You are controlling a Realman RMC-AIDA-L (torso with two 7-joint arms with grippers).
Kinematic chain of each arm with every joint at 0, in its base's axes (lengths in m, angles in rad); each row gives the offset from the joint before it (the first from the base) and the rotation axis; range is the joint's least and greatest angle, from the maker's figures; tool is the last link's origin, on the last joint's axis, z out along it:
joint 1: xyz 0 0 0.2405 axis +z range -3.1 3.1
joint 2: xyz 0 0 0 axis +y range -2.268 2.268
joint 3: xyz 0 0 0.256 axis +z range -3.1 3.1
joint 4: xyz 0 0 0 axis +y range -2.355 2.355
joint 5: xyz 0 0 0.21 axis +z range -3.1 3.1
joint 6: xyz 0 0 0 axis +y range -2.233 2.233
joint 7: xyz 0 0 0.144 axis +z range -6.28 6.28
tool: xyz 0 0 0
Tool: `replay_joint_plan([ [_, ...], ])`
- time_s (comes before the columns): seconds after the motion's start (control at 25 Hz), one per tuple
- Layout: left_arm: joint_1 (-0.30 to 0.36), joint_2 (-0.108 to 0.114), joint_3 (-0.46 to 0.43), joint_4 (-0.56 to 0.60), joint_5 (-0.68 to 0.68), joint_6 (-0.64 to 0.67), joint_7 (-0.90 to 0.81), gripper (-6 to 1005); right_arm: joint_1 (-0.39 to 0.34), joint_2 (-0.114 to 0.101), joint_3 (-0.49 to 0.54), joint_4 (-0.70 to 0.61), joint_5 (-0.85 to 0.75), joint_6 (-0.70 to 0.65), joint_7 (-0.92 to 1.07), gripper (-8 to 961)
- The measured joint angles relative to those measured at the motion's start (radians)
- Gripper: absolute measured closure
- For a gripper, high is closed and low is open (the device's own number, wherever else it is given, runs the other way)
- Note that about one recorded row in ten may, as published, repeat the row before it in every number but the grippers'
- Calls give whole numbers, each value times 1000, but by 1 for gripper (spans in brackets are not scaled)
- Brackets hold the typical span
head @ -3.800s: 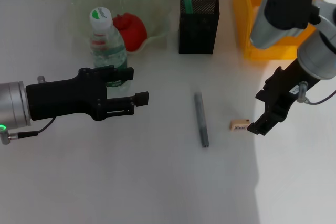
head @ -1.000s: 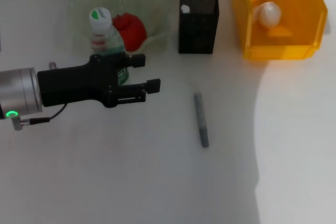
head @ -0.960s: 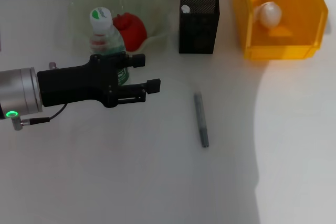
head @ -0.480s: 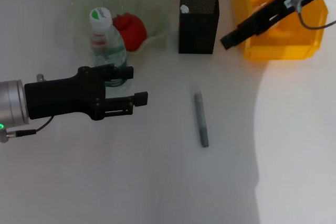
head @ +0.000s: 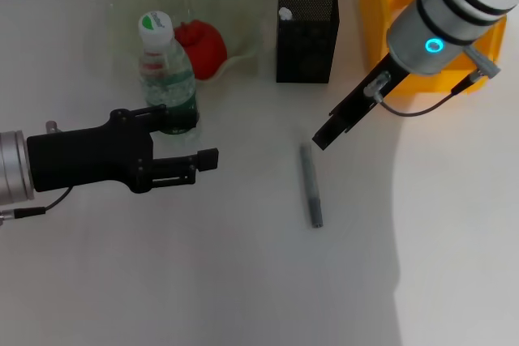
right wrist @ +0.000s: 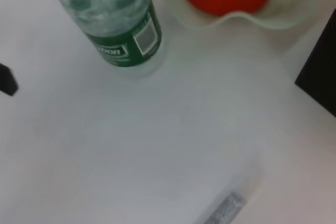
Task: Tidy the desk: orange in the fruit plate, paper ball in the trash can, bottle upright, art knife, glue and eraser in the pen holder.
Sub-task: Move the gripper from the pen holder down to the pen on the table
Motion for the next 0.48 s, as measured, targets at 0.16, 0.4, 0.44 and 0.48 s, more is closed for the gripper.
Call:
replay_joint_plan([
  [0.16, 2, -4, 0, 0, 13, 1, 0, 220, 6, 4, -85, 86, 49, 110, 27, 333],
  [0.4, 2, -10, 0, 0, 23, 2, 0, 220, 7, 5, -182, 154, 81, 244, 54, 333],
  [0.44, 2, -11, 0, 0, 23, 4, 0, 220, 8, 6, -193, 158, 85, 256, 55, 333],
  [0.48, 2, -11, 0, 0, 23, 4, 0, 220, 8, 6, -203, 162, 90, 267, 56, 333],
])
